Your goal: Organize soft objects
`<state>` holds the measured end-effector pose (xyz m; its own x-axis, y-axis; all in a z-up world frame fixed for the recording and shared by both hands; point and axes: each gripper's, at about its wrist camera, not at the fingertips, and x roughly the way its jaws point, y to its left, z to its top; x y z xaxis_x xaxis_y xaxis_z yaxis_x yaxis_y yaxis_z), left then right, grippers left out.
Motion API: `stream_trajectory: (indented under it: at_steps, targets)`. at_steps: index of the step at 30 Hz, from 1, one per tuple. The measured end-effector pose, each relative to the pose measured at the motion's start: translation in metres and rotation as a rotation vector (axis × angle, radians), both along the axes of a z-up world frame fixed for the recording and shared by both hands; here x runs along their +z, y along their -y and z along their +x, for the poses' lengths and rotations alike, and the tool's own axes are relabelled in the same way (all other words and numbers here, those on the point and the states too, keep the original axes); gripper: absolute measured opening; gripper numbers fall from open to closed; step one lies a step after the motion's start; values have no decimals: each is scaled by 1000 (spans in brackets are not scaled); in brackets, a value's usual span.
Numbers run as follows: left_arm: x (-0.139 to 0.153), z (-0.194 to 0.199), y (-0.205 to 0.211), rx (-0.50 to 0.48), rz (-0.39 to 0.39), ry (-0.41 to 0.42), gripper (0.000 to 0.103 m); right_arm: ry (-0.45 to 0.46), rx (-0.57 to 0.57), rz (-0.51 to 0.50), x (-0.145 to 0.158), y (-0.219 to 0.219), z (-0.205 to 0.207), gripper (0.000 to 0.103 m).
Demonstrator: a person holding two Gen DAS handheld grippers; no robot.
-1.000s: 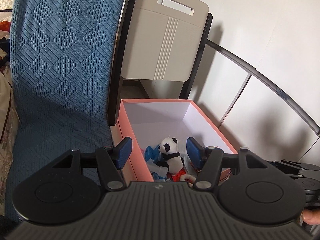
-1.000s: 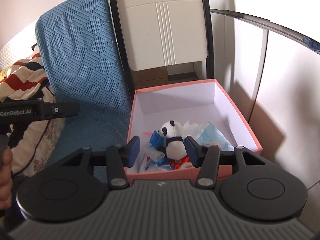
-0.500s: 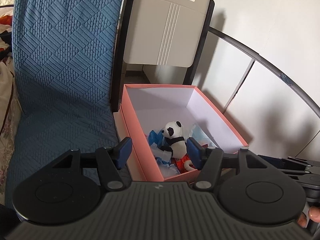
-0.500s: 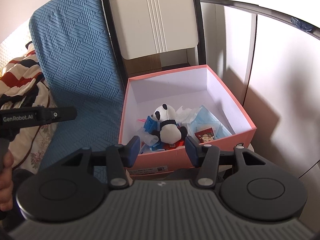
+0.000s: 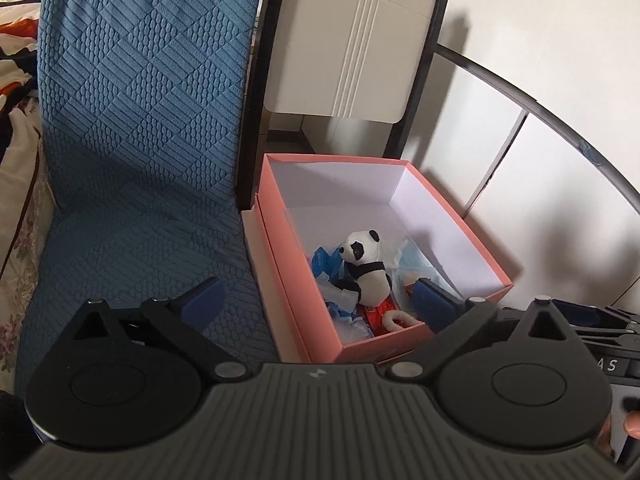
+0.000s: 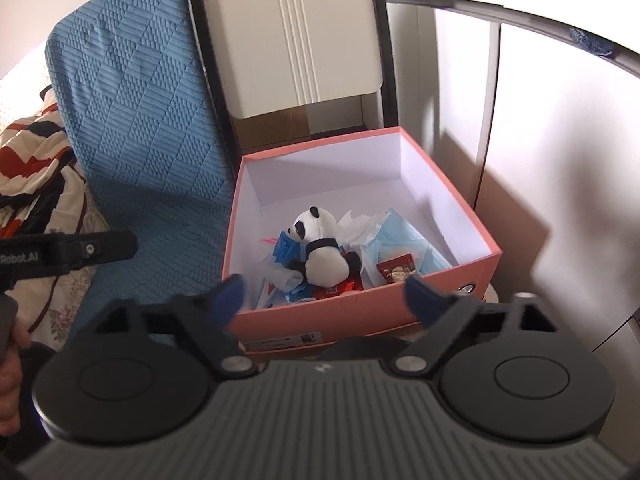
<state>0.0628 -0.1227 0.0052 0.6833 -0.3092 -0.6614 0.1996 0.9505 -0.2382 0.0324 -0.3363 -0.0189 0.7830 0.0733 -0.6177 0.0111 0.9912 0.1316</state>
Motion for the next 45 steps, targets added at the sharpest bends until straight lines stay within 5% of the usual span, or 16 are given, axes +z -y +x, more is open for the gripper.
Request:
stream_trajectory:
  at_steps: [45]
  targets:
    - [0,-4,2,4,28,-6,103,-24,-28,-37,-2,5,2,92]
